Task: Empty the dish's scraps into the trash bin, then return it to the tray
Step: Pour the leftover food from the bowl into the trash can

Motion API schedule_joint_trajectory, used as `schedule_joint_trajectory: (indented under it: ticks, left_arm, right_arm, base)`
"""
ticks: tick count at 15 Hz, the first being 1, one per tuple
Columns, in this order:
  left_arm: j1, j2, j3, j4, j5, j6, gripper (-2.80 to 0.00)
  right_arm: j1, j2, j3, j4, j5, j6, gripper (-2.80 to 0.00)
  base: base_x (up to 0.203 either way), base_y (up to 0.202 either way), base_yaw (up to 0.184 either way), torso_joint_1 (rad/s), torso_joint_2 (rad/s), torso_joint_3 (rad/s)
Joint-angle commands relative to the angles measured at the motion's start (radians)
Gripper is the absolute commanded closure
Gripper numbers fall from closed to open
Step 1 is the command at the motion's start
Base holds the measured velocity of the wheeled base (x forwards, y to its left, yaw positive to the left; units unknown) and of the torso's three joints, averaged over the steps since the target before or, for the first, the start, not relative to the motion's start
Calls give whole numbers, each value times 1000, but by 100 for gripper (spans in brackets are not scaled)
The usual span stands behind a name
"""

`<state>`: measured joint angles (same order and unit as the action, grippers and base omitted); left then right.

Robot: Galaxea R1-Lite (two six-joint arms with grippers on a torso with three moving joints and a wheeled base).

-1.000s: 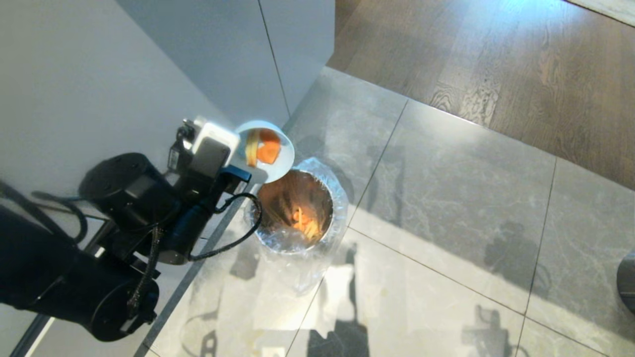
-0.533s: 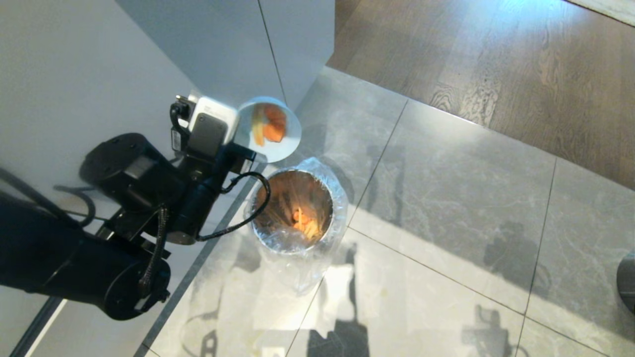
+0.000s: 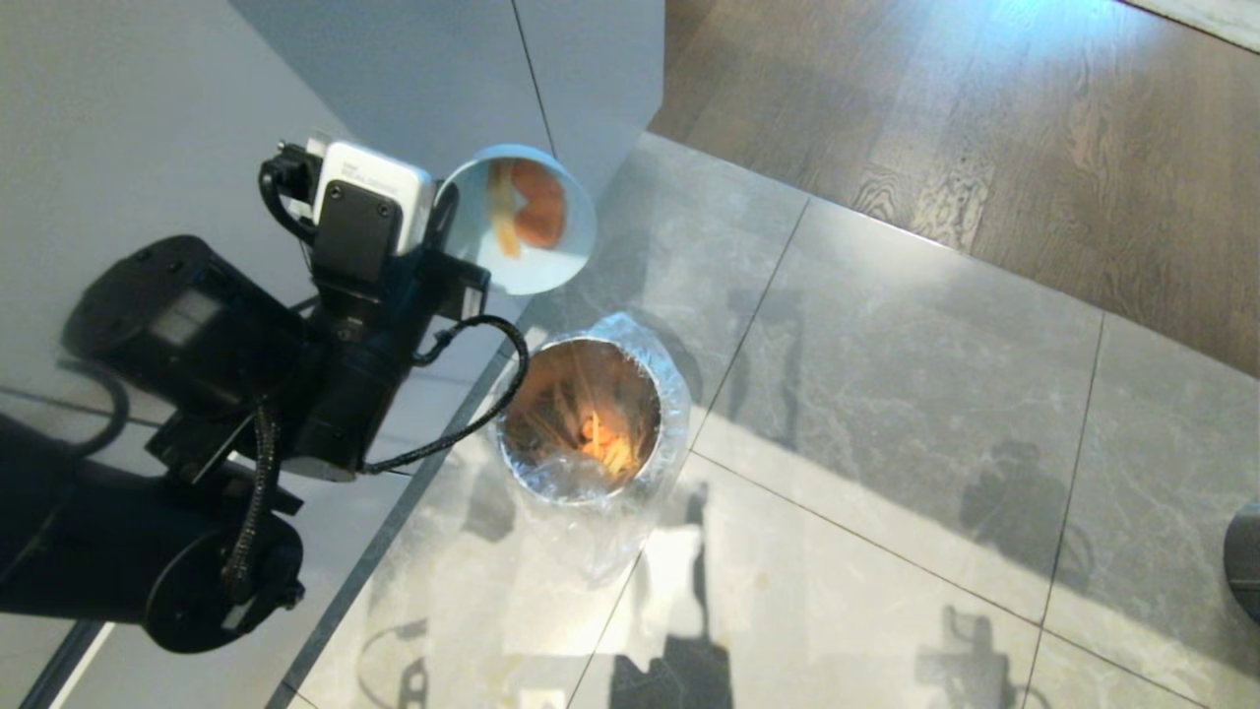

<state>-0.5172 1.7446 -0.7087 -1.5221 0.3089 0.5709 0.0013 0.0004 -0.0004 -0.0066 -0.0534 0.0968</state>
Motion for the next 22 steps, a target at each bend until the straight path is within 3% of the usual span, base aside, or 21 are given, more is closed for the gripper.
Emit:
schedule_joint_trajectory:
  ticks: [1,3,4,6,10,18,22]
  left_arm:
    - [-5,-36,11,-48,2,3,0]
    - [-12,-39,70,-48,2,13,0]
    - [-11,-39,107,-48,4,52,0]
    - [2,-35,117,-48,3,197,0]
    - [-34,18,110,-48,-2,271,0]
    - [-30,159,9,-48,-37,617,0]
    - [12,206,-68,-48,-37,637,0]
  right_arm:
    - [0,0,0,0,0,1,0]
    - [0,0,0,0,0,0,0]
    - [0,0,0,0,0,0,0]
    - [0,0,0,0,0,0,0]
    - [0,0,0,0,0,0,0]
    - [0,0,0,0,0,1,0]
    - [0,0,0,0,0,1,0]
  base:
    - [0,0,0,0,0,0]
    - [0,0,0,0,0,0]
    - [0,0,0,0,0,0]
    - [0,0,0,0,0,0]
    - [0,0,0,0,0,0]
    - [0,0,0,0,0,0]
    - [0,0,0,0,0,0]
